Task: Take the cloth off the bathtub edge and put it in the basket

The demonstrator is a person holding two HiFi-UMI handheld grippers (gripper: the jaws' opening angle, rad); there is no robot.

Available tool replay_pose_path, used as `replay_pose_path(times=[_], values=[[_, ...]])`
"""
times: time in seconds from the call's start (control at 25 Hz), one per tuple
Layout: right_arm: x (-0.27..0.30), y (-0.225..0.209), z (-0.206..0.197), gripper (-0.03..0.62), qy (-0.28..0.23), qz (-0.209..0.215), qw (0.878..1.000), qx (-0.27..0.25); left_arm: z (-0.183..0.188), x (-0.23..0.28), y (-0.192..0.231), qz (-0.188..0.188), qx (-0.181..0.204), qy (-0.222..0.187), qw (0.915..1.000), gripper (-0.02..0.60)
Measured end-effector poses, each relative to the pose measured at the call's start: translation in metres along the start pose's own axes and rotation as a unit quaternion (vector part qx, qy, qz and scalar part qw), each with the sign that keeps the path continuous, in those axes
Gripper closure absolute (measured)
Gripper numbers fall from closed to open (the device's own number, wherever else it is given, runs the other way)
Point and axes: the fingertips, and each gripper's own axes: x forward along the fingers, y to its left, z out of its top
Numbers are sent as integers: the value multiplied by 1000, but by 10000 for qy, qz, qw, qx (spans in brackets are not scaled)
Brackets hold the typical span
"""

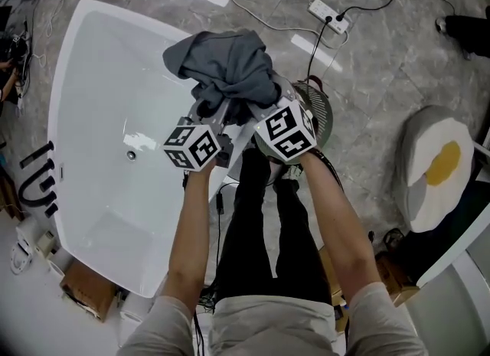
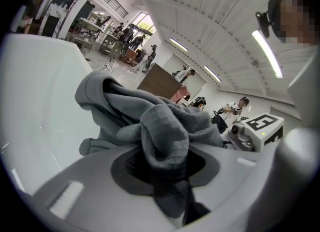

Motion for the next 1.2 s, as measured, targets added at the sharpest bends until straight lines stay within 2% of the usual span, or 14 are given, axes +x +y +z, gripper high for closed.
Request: replay_pose_path(times=[0.2, 0.4, 0.76, 0.96, 1.2], values=[[-33, 2, -14, 447, -314, 18, 9987, 398, -10, -6, -36, -59, 186, -53, 9998, 405], [-67, 1, -25, 450, -599, -20, 9966, 570, -24, -8, -67, -72, 390, -69, 9992, 405], [-120, -9, -65, 453, -816, -116, 9919, 964, -56, 1, -126, -173, 799, 8, 9967, 407], [-149, -21, -100, 453, -874, -322, 9877, 1253, -86, 16, -158, -374, 906, 200, 9950, 408], [-181, -31, -153, 454, -682, -568, 9847, 1501, -138, 34, -188, -623, 778, 540, 9936, 408]])
